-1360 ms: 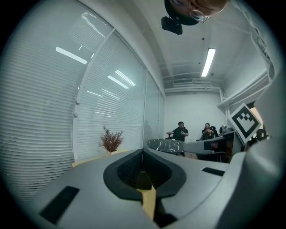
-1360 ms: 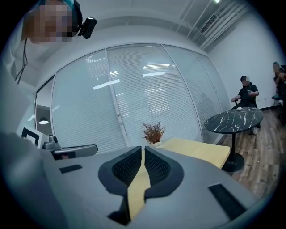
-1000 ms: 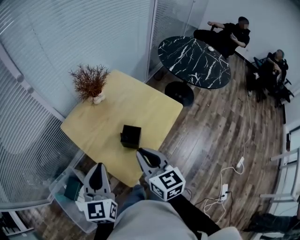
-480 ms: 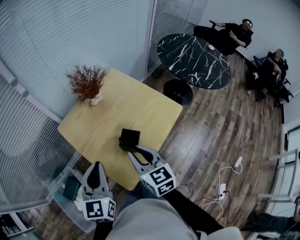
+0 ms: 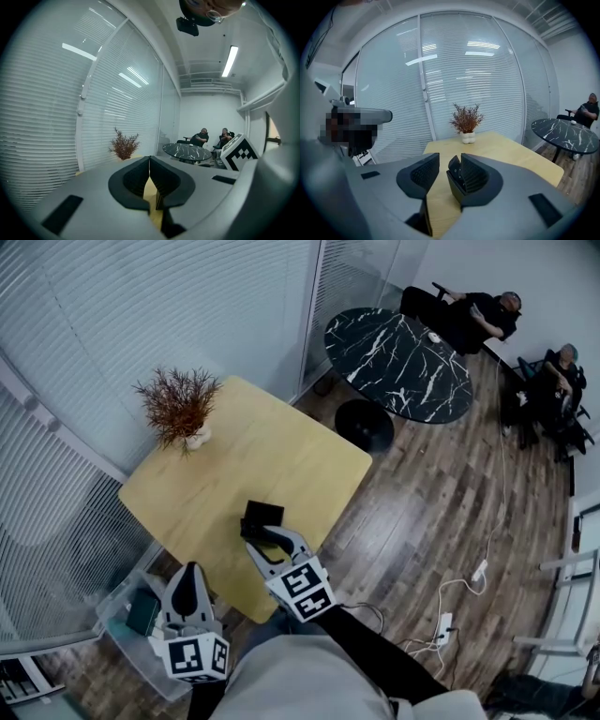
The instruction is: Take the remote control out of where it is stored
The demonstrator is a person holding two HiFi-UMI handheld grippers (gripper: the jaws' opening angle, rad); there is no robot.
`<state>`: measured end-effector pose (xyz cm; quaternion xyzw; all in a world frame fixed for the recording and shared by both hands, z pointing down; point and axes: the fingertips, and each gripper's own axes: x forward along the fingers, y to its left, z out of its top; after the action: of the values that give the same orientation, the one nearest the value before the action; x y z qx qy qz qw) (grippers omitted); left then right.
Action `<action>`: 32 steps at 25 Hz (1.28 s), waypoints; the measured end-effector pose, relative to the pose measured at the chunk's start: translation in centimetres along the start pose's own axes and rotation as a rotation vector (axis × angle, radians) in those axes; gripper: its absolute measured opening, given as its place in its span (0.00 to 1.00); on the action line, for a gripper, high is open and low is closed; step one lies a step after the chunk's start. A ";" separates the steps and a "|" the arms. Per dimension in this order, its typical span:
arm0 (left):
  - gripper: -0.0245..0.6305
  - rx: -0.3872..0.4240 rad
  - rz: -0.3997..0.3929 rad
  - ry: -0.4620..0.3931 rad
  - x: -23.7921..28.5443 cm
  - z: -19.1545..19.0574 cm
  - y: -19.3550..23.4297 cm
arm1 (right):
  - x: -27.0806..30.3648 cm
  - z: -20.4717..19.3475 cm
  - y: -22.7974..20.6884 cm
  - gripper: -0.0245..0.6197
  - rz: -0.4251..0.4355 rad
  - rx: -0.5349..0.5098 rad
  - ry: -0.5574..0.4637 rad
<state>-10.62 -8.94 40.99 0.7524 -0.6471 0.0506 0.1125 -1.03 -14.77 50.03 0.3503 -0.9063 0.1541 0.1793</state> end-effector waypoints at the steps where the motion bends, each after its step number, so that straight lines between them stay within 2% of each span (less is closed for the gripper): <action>1: 0.05 0.001 0.000 0.000 0.1 0.0 0.0 | 0.4 -0.2 0.0 0.23 -0.002 -0.009 0.009; 15: 0.05 0.024 0.036 0.002 0.6 0.3 1.5 | 3.7 -2.2 -0.3 0.25 -0.017 -0.048 0.093; 32: 0.05 0.023 0.052 -0.006 0.3 0.7 3.2 | 5.2 -3.8 -1.2 0.25 -0.103 -0.054 0.172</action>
<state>-13.74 -9.87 40.67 0.7368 -0.6661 0.0585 0.1005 -2.96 -17.12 55.86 0.3769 -0.8723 0.1494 0.2735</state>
